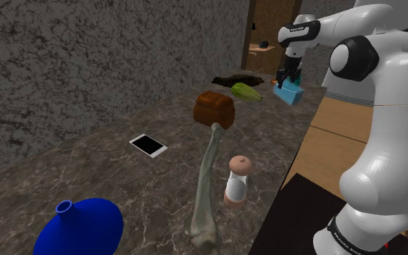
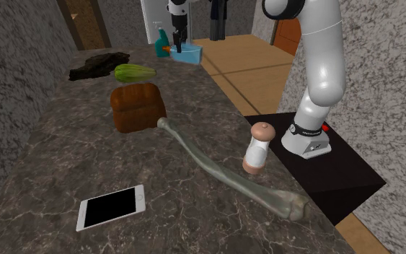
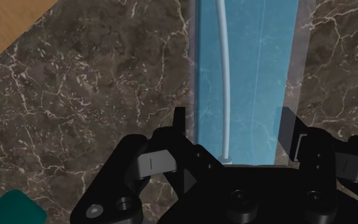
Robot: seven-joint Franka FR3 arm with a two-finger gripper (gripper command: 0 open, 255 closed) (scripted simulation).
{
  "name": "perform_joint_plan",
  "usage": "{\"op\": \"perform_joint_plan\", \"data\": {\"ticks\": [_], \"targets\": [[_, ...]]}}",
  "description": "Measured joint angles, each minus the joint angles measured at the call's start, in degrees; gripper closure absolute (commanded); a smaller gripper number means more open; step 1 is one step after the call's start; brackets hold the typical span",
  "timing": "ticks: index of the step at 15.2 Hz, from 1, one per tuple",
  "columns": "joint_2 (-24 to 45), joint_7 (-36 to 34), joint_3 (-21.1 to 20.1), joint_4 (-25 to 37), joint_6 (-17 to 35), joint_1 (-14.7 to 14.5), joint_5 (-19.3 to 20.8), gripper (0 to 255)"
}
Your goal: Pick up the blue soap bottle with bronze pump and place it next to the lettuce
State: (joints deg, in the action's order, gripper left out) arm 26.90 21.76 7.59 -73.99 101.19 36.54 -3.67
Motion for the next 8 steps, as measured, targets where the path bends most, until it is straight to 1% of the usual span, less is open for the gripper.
{"op": "perform_joint_plan", "data": {"ticks": [8], "targets": [[0.36,0.09,-0.08,-5.60,5.94,-0.20,-0.09,255]]}}
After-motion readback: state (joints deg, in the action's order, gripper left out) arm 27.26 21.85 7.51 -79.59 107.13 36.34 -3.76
